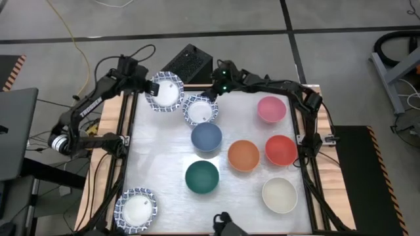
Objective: Nest bowls inside each other
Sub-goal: Stack the white bowl on top of the other white bowl
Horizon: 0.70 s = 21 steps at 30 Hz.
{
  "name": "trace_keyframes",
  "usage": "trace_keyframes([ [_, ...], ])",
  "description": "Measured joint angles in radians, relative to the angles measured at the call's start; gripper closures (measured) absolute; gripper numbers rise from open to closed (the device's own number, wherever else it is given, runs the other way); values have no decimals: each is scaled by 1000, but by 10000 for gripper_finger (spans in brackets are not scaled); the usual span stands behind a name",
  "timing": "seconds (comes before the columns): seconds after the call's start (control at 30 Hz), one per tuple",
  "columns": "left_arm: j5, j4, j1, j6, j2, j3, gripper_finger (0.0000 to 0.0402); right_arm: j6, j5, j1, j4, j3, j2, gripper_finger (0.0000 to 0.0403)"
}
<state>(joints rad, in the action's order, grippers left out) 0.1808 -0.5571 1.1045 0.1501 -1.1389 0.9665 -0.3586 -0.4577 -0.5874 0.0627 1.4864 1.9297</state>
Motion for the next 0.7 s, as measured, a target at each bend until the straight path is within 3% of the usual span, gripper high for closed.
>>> trace_keyframes([
  [0.33, 19, 107, -34, 48, 15, 0, 401, -56, -127, 58, -285, 0, 0, 179],
  [0.53, 21, 115, -49, 47, 14, 0, 401, -113, -105, 78, -382, 0, 0, 179],
  [0.7, 12, 146, -68, 55, 14, 0, 401, -108, -15, 84, -387, 0, -1, 179],
])
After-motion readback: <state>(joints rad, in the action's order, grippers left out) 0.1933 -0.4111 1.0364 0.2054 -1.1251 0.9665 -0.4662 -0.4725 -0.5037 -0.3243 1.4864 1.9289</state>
